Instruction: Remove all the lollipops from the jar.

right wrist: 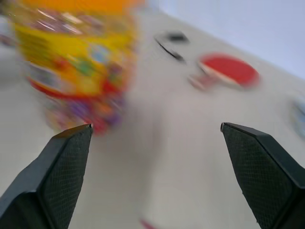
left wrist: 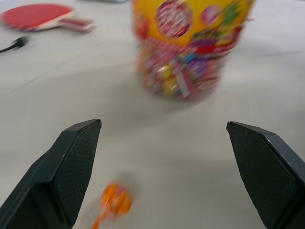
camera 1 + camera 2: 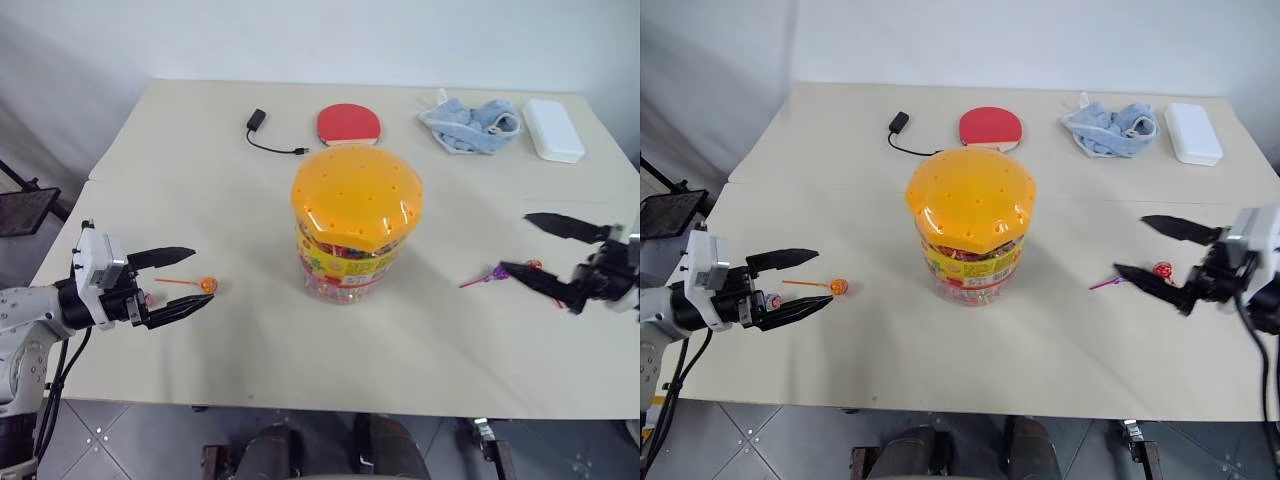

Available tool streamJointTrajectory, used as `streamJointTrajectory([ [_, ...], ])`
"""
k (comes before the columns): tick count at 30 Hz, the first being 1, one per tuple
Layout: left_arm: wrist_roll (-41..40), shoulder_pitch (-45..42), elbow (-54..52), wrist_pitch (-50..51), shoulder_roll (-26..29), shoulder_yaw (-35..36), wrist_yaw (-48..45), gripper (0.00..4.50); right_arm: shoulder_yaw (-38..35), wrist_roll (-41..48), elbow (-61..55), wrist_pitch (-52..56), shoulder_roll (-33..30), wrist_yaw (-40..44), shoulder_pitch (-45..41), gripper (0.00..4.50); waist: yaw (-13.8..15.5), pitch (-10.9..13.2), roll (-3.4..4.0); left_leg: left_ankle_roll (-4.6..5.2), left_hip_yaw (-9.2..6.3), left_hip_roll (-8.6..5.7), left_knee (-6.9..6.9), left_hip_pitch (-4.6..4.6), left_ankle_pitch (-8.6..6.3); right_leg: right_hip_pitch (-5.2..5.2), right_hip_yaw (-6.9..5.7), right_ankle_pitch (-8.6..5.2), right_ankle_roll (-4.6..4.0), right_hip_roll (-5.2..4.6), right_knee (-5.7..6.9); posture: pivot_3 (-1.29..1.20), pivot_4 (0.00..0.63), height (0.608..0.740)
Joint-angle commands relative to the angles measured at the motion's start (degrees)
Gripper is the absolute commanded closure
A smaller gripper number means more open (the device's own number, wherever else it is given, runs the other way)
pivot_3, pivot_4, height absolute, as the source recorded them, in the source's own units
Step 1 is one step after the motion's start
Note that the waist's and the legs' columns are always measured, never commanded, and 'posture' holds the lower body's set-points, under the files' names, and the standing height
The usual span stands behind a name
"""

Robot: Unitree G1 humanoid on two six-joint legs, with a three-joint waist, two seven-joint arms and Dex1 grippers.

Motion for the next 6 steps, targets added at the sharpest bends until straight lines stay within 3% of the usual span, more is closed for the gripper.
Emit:
streamJointTrajectory([
  [1,1.2,3.9,-1.5,-3.3,-1.4,3.4,2.0,0.00,3.5,-0.9,-6.4,-5.9,3.0,1.9,3.3,0.02,0.3,0.0,0.00,0.00,-0.02,-0.03,-0.01,-0.02,0.00,0.00,-0.03,0.00,0.00,-0.03,-0.02,0.00,0.150,0.740],
  [6,2.5,8.3,-2.4,-6.9,-3.1,4.9,3.8,0.00,3.8,-3.0,-4.1,-13.9,6.9,2.4,7.2,0.02,0.9,0.0,-0.01,0.07,-0.03,-0.14,0.05,0.00,-0.03,0.04,0.02,0.06,0.10,-0.15,-0.05,0.00,0.150,0.740],
])
